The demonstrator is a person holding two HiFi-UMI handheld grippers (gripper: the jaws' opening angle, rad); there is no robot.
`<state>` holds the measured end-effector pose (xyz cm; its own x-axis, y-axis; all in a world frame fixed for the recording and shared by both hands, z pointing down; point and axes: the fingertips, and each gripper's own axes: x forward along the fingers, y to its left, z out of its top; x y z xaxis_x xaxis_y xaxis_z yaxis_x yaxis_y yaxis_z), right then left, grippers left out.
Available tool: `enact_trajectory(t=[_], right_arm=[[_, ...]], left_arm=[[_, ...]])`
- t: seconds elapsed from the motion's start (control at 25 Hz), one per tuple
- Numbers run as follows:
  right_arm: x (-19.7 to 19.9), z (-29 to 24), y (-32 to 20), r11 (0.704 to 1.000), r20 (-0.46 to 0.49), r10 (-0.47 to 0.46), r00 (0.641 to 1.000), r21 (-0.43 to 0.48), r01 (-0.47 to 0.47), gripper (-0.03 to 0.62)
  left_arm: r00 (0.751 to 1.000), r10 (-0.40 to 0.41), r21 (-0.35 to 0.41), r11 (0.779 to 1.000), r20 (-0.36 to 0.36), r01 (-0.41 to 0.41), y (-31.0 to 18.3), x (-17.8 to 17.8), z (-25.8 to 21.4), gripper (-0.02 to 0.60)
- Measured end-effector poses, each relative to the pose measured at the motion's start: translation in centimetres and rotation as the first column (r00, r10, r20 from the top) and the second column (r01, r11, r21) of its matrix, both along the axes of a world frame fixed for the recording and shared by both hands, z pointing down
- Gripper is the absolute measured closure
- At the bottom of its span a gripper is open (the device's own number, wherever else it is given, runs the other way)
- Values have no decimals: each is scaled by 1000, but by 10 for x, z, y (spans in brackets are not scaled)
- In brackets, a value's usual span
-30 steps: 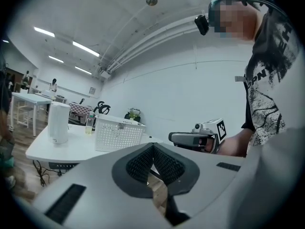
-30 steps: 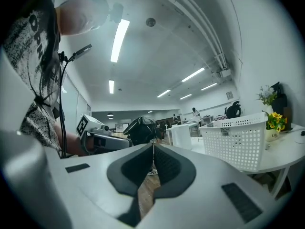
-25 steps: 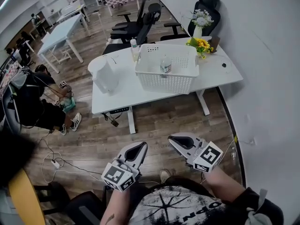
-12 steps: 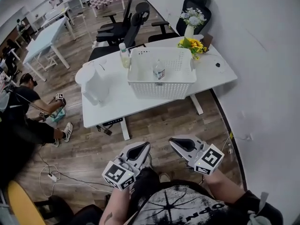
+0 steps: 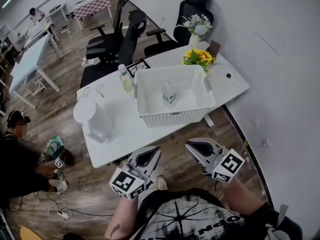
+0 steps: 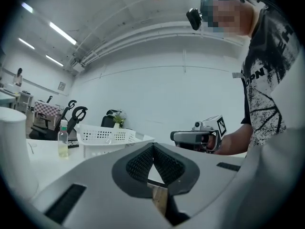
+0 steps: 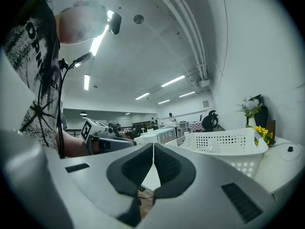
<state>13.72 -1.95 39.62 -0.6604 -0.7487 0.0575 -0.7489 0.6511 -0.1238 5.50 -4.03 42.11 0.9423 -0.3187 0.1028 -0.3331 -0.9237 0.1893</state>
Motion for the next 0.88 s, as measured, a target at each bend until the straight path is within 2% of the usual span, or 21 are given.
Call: enact_trajectory(t=[0.28, 0.52, 0.72, 0.88], right_arm=[[-4, -10, -65, 997, -53, 79, 995, 23, -78, 571], [5, -14, -95, 995, -77, 96, 992, 21, -94, 571], [22, -24, -117, 997, -68, 71, 995, 15, -70, 571], [34, -38, -135, 999, -85, -8, 996, 30, 11, 571]], left_arm=[[999, 51, 17, 999, -10, -51, -64, -15, -5, 571], [998, 54, 22, 998, -23, -54, -97, -9, -8, 571], [999, 25, 23, 999, -27, -24, -120, 5, -14, 571], [999, -31, 30, 999, -12, 32, -140, 21, -15, 571]])
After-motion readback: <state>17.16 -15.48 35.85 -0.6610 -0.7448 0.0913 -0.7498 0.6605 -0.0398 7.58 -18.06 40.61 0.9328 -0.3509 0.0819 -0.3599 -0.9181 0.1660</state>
